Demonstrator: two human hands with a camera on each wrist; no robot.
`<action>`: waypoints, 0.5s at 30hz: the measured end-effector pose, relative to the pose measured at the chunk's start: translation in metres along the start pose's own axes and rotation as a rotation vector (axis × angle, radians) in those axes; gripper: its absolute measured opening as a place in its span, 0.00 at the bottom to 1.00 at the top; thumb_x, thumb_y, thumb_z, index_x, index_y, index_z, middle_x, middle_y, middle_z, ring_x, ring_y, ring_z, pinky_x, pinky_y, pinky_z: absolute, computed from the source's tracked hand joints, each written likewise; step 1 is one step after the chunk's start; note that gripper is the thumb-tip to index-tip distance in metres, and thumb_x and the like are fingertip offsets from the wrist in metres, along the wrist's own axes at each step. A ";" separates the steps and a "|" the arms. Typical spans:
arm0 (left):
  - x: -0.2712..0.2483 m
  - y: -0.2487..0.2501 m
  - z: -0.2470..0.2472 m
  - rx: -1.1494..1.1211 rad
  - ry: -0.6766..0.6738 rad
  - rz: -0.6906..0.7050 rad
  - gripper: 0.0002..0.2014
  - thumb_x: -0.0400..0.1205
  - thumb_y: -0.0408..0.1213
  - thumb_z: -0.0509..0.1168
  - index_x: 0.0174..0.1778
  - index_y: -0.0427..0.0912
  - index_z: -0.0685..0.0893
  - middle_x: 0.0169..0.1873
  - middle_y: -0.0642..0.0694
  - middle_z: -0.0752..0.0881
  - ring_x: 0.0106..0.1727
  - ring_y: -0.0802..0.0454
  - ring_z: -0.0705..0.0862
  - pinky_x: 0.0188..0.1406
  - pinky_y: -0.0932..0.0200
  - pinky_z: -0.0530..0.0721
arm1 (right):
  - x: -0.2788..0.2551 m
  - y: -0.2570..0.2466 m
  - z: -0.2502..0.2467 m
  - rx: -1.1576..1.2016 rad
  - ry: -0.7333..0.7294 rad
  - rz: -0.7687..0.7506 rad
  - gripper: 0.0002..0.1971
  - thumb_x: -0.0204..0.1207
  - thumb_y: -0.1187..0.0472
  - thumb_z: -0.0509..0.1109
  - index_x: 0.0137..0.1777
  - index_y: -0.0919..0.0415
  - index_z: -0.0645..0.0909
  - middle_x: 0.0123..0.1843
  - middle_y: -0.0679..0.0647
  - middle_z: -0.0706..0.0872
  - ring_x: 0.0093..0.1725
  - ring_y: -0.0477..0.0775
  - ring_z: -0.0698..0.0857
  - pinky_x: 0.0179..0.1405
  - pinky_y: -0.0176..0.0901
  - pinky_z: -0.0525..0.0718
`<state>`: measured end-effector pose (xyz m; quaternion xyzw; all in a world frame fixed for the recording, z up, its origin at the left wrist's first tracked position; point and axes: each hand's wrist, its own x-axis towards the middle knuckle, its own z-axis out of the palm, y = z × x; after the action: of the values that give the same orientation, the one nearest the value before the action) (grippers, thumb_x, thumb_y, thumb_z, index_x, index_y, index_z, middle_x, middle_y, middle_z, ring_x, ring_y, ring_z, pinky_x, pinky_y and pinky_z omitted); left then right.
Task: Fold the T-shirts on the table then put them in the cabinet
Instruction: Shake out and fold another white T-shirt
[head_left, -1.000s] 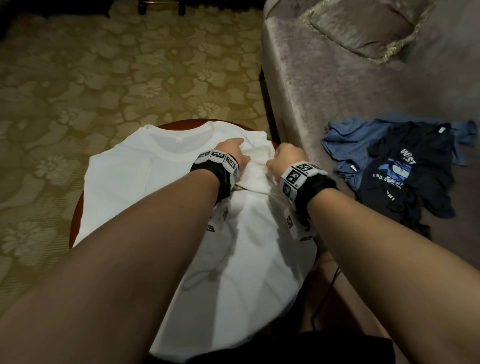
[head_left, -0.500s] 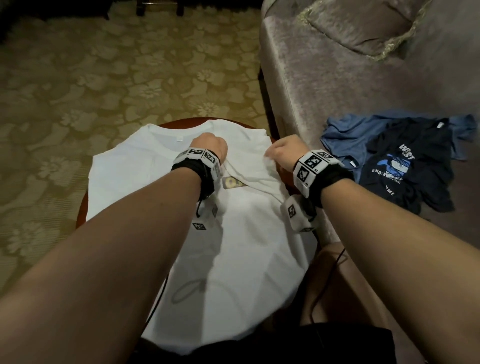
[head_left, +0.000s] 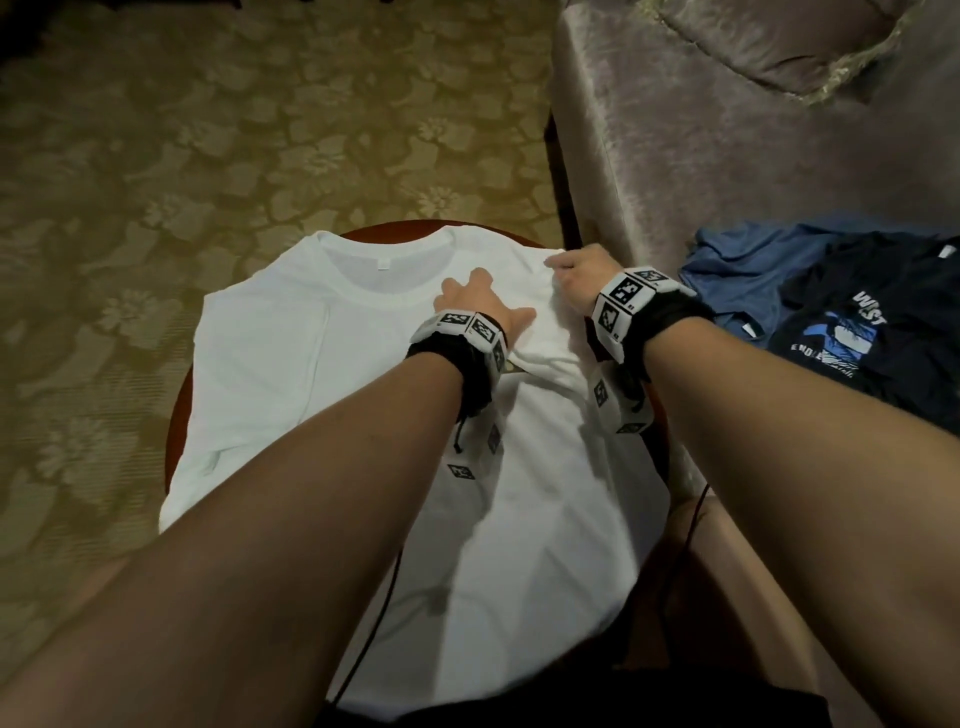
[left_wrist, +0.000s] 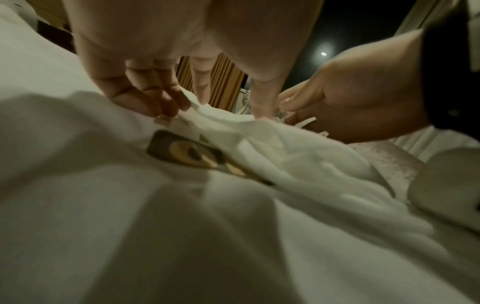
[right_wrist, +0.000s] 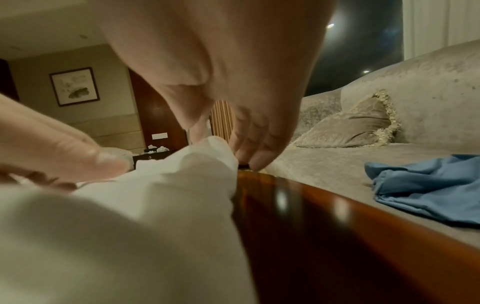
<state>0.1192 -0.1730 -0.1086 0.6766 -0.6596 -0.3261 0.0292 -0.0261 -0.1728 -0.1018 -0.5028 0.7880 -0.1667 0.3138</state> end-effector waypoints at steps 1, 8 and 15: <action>0.002 0.000 0.002 0.025 0.007 0.023 0.38 0.73 0.57 0.70 0.77 0.51 0.65 0.72 0.42 0.66 0.73 0.38 0.68 0.67 0.41 0.73 | 0.002 -0.001 0.001 -0.019 -0.011 0.014 0.17 0.81 0.63 0.60 0.68 0.58 0.81 0.70 0.60 0.79 0.68 0.61 0.80 0.68 0.49 0.78; 0.010 0.004 0.002 -0.119 -0.082 0.005 0.21 0.79 0.42 0.63 0.69 0.43 0.78 0.69 0.43 0.79 0.68 0.39 0.78 0.69 0.46 0.76 | 0.017 0.002 -0.010 0.098 0.179 0.050 0.22 0.81 0.66 0.56 0.75 0.63 0.73 0.76 0.59 0.74 0.74 0.60 0.74 0.69 0.40 0.72; -0.004 0.010 -0.015 -0.420 -0.101 -0.079 0.31 0.87 0.48 0.54 0.81 0.36 0.56 0.78 0.37 0.67 0.76 0.38 0.69 0.70 0.49 0.69 | -0.011 0.009 -0.018 0.038 0.107 0.113 0.19 0.80 0.63 0.63 0.71 0.62 0.77 0.71 0.60 0.79 0.69 0.61 0.79 0.68 0.46 0.78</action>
<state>0.1178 -0.1768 -0.0902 0.6638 -0.5507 -0.4908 0.1235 -0.0411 -0.1603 -0.0900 -0.4420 0.8274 -0.1901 0.2896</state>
